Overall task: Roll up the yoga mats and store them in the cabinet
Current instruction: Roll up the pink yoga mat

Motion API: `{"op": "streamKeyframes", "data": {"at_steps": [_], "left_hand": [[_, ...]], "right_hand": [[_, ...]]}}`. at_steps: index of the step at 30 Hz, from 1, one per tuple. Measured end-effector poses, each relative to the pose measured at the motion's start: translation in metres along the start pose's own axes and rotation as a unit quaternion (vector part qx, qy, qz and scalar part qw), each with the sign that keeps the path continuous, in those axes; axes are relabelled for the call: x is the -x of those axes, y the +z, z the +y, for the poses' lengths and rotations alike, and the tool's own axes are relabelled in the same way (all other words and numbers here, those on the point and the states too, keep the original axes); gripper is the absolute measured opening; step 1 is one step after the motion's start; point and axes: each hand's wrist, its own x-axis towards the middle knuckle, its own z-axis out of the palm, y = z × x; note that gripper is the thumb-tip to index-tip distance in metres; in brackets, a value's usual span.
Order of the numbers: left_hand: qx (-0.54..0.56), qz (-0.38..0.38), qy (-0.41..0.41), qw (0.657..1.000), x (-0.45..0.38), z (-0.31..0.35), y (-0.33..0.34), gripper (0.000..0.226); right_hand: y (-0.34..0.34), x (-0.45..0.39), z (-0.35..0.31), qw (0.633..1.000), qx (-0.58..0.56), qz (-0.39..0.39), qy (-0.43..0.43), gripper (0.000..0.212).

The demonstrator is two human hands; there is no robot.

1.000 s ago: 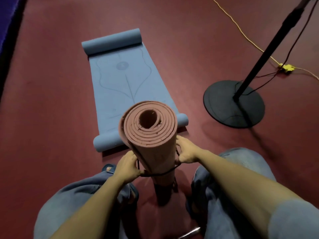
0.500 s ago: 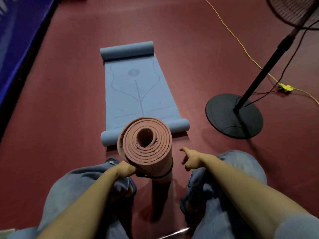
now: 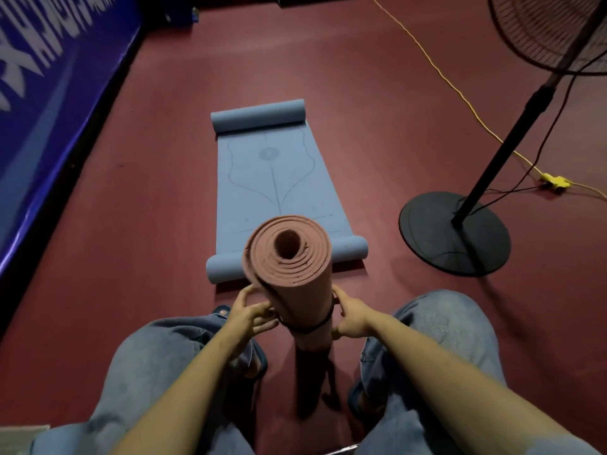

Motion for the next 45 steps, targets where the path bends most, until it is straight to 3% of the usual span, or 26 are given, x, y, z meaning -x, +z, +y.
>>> {"op": "streamKeyframes", "data": {"at_steps": [2,4,7,9,14,17,19,22,26,29,33,38,40,42,45], "left_hand": [[-0.026,0.014,0.031,0.999,-0.002,-0.002,-0.005,0.065],[-0.149,-0.002,0.075,0.986,0.000,-0.009,-0.006,0.084],[-0.368,-0.063,0.133,0.918,0.001,-0.020,0.003,0.130],[-0.389,-0.067,0.171,0.903,-0.003,-0.028,0.011,0.136],[-0.312,0.005,0.217,0.925,-0.011,-0.042,0.034,0.122],[-0.226,0.060,0.216,0.948,-0.013,-0.044,0.044,0.113],[-0.194,0.134,0.233,0.944,-0.009,-0.037,0.046,0.110],[-0.214,0.209,0.258,0.919,-0.001,-0.016,0.044,0.108],[-0.276,0.221,0.281,0.892,0.016,0.025,0.019,0.099],[-0.331,0.227,0.305,0.864,0.035,0.060,-0.005,0.089],[-0.369,0.294,0.347,0.810,0.062,0.108,-0.046,0.056],[-0.441,0.364,0.361,0.737,0.133,0.143,-0.113,0.087],[-0.431,0.398,0.350,0.730,0.160,0.133,-0.147,0.092],[-0.380,0.425,0.339,0.749,0.190,0.116,-0.171,0.093],[-0.415,0.451,0.304,0.729,0.230,0.090,-0.195,0.072]], "right_hand": [[-0.001,-0.001,0.003,1.000,-0.004,0.017,0.005,0.124],[-0.006,-0.004,0.004,0.999,-0.023,0.029,0.015,0.119],[-0.008,-0.007,0.005,0.999,-0.033,0.021,0.017,0.110],[-0.005,-0.008,0.003,0.999,-0.028,0.018,0.012,0.108],[-0.004,-0.016,-0.012,0.998,0.028,0.037,-0.031,0.091],[-0.001,-0.014,-0.021,0.996,0.012,0.046,-0.073,0.092],[-0.001,-0.013,-0.026,0.993,-0.013,0.046,-0.107,0.098],[-0.009,-0.013,-0.037,0.987,-0.052,0.059,-0.140,0.097],[-0.022,-0.014,-0.044,0.978,-0.082,0.067,-0.180,0.085],[-0.023,-0.017,-0.048,0.981,-0.092,0.043,-0.163,0.093],[-0.009,-0.026,-0.053,0.986,-0.071,0.034,-0.145,0.098],[0.003,-0.032,-0.052,0.990,-0.008,0.012,-0.138,0.101],[0.003,-0.035,-0.051,0.992,0.009,0.008,-0.127,0.103],[0.003,-0.037,-0.048,0.993,0.025,0.003,-0.119,0.104],[0.007,-0.039,-0.043,0.992,0.058,-0.012,-0.108,0.105]]}}
